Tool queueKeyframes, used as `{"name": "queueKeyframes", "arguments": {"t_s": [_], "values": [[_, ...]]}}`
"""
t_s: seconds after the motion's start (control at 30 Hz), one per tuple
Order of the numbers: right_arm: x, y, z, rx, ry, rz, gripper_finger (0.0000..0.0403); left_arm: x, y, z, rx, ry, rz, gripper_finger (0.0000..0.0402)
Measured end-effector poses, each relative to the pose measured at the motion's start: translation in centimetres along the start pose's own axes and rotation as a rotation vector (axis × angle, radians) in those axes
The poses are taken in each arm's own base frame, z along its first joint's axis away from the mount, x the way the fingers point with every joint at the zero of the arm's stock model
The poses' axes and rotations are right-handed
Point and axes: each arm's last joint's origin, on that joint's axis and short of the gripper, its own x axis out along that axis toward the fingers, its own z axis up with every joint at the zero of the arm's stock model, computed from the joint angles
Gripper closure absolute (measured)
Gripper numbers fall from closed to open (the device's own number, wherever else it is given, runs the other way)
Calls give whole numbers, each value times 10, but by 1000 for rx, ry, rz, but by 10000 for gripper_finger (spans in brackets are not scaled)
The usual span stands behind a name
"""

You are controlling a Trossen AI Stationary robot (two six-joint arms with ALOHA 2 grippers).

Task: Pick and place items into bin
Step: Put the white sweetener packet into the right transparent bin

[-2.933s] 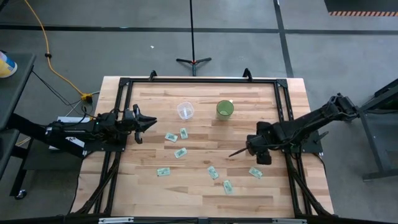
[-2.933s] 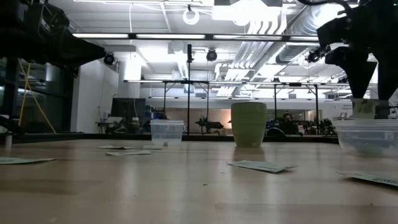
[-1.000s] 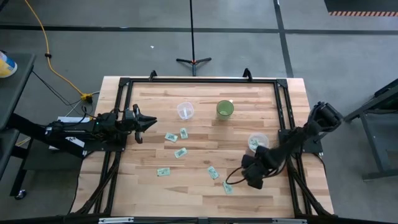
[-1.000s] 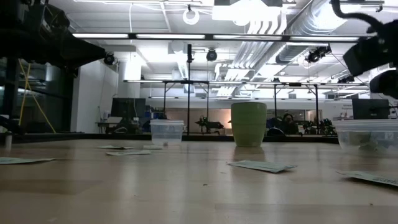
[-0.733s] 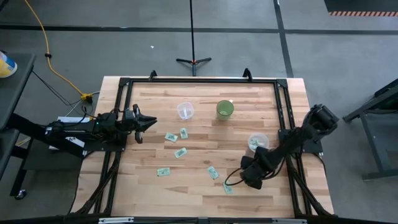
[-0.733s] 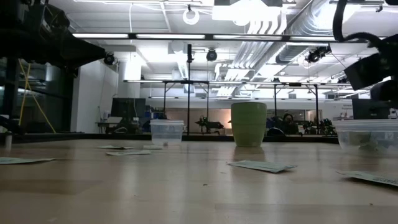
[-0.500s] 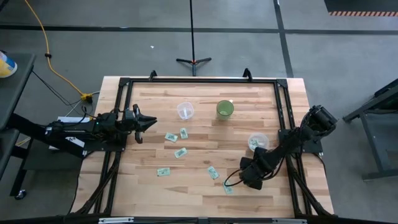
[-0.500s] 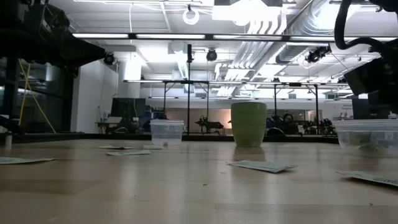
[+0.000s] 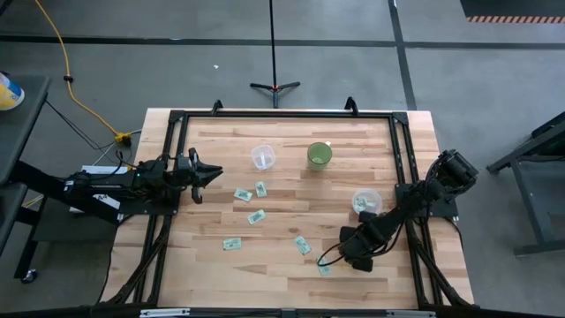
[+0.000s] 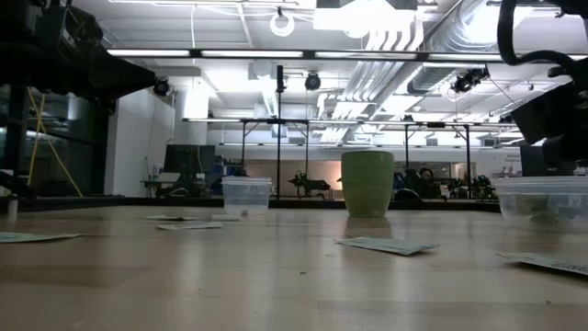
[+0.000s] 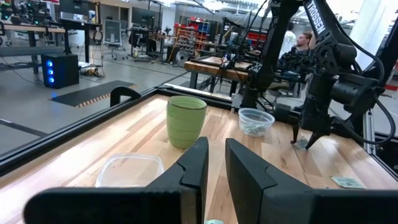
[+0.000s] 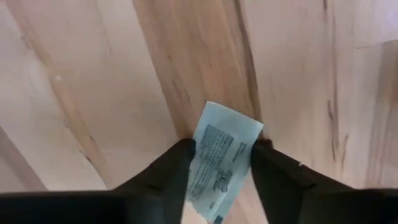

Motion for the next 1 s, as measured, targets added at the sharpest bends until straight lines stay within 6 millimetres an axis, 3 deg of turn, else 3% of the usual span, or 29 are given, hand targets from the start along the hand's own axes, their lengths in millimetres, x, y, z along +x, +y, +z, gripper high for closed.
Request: {"name": "queueKeyframes", "arguments": {"t_s": [0.33,0.53,0.8,1.0], "values": [[-1,1,-1,-13,37,23,348,0,0,0,0,0,0,309],[-20,3,0,-27,142,-24,394,0,0,0,0,0,0,309],[-63,4,6,-135,73,-261,391,0,0,0,0,0,0,309],[-76,-16,15,-150,23,-480,394,0,0,0,0,0,-1,309]]}}
